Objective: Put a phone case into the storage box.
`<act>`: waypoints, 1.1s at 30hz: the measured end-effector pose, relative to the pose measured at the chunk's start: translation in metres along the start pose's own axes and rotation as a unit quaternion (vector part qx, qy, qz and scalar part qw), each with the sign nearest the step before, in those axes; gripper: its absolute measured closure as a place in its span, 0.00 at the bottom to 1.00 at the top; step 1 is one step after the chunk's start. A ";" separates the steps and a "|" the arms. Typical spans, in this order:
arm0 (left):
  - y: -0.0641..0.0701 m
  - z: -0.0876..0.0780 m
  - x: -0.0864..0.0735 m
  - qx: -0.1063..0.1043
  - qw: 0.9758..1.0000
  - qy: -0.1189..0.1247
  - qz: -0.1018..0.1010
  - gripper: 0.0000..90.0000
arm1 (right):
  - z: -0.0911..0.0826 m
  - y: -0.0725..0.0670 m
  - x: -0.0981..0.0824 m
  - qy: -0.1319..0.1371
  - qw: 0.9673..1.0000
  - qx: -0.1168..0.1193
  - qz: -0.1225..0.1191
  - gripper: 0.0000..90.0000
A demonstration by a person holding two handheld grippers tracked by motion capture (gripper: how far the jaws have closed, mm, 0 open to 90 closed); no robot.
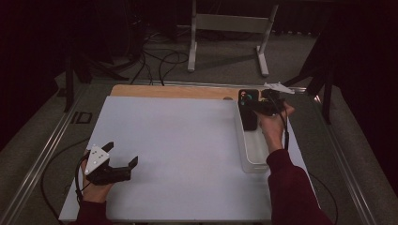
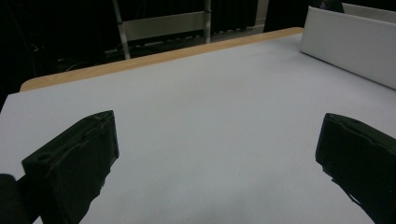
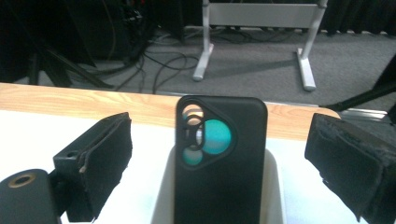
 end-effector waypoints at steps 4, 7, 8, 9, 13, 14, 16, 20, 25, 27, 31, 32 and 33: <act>0.000 0.000 0.000 -0.001 1.000 0.000 0.000 0.00 | -0.011 -0.004 -0.009 0.007 1.000 0.013 -0.004 0.08; 0.000 0.000 0.001 -0.002 1.000 0.001 0.000 0.00 | -0.018 -0.007 -0.015 0.006 1.000 0.021 -0.016 0.08; 0.000 0.000 0.001 -0.002 1.000 0.000 0.000 0.00 | -0.021 -0.008 -0.017 0.007 0.999 0.026 -0.019 0.08; 0.000 0.000 0.001 -0.003 1.000 0.000 0.002 0.00 | -0.024 -0.008 -0.019 0.009 0.999 0.028 -0.021 0.08; 0.001 0.000 0.001 -0.004 1.000 -0.001 0.004 0.00 | -0.038 -0.012 -0.028 0.010 0.999 0.043 -0.031 0.08; 0.001 0.000 0.002 -0.005 1.000 0.000 0.003 0.00 | -0.040 -0.012 -0.030 0.008 0.998 0.046 -0.032 0.08; 0.001 0.000 0.002 -0.005 1.000 0.000 0.004 0.00 | -0.045 -0.013 -0.036 0.005 0.998 0.055 -0.038 0.08; 0.001 -0.001 0.002 -0.006 1.000 0.000 0.004 0.00 | -0.055 -0.017 -0.049 0.006 0.996 0.074 -0.055 0.08; 0.000 -0.002 0.002 -0.005 1.000 0.000 0.003 0.00 | -0.064 -0.022 -0.062 0.008 0.994 0.078 -0.076 0.08; 0.001 -0.002 0.003 -0.009 1.000 0.001 0.005 0.00 | -0.071 -0.026 -0.074 0.010 0.992 0.089 -0.086 0.08; 0.001 -0.002 0.003 -0.012 1.000 0.000 0.007 0.00 | -0.079 -0.028 -0.088 0.016 0.990 0.106 -0.093 0.08; 0.001 -0.002 0.003 -0.013 1.000 0.000 0.007 0.00 | -0.081 -0.028 -0.091 0.018 0.989 0.109 -0.094 0.08; 0.002 -0.002 0.003 -0.014 1.000 0.000 0.008 0.00 | -0.083 -0.028 -0.095 0.018 0.989 0.110 -0.100 0.08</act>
Point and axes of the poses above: each handheld gripper's, and its own axes: z roughly forward along the jaws, x roughly out of its top, y roughly to its right, the point moved 2 cm from there along z, roughly forward along the jaws, and after that the axes turned 14 degrees about -y, right-handed, at the moved point
